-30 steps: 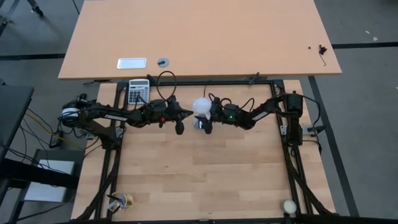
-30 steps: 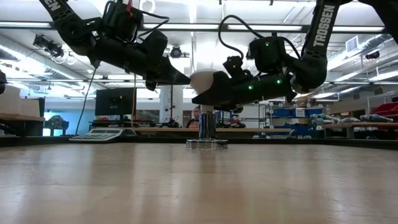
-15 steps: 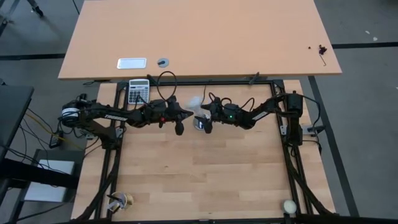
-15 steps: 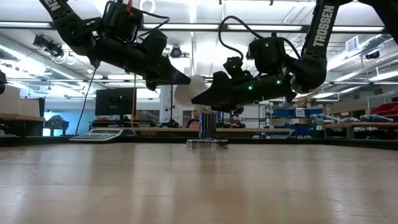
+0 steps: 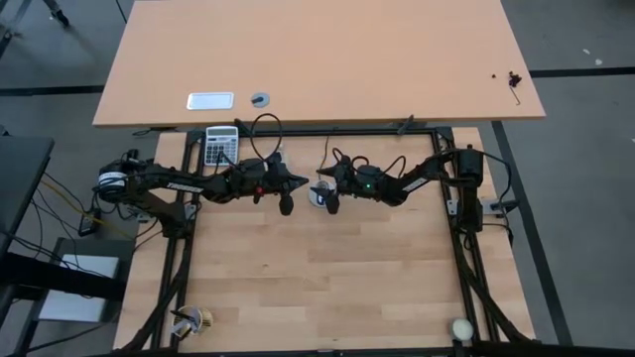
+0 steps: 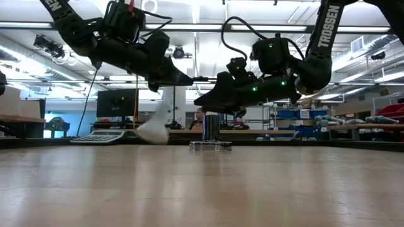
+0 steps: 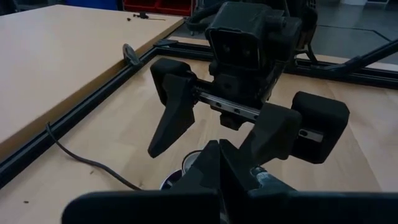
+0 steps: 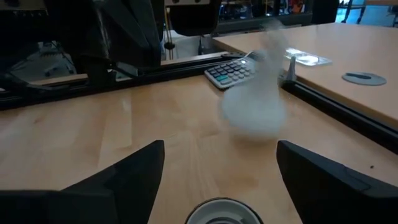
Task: Screw lightbulb
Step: Insert the lightbulb into the lamp
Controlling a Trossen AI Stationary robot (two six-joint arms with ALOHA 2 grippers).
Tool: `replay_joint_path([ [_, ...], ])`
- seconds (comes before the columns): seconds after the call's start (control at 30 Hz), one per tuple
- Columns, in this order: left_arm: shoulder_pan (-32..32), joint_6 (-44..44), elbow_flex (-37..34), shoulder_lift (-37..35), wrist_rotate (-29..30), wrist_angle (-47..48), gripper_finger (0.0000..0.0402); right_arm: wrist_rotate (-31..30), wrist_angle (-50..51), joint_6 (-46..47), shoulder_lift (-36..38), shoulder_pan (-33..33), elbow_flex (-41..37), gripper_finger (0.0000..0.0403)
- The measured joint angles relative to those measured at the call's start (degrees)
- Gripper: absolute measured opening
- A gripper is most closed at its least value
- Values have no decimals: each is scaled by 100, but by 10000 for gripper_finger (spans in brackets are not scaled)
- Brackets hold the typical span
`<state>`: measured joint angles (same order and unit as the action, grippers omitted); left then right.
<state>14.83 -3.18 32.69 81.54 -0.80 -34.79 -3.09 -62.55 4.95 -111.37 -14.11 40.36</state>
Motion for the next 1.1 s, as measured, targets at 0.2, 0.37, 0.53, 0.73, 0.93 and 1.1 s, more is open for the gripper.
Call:
replay_joint_path([
  [0.2,2,6,-1,-52,5,132,0,18,155,-29,0,1,0,315],
  [0.37,17,15,-2,-308,173,529,0,20,284,-35,0,57,-2,303],
  [0.53,75,46,329,-586,274,1728,0,28,383,-38,125,159,-3,287],
  [0.73,168,-99,957,-664,424,3669,1,29,1021,-42,644,317,-12,275],
  [0.93,169,-949,1275,-664,1039,5002,19,28,1756,41,1182,420,-11,277],
  [1.1,168,-2075,1283,-660,1077,5927,56,28,1959,150,1355,435,-11,276],
])
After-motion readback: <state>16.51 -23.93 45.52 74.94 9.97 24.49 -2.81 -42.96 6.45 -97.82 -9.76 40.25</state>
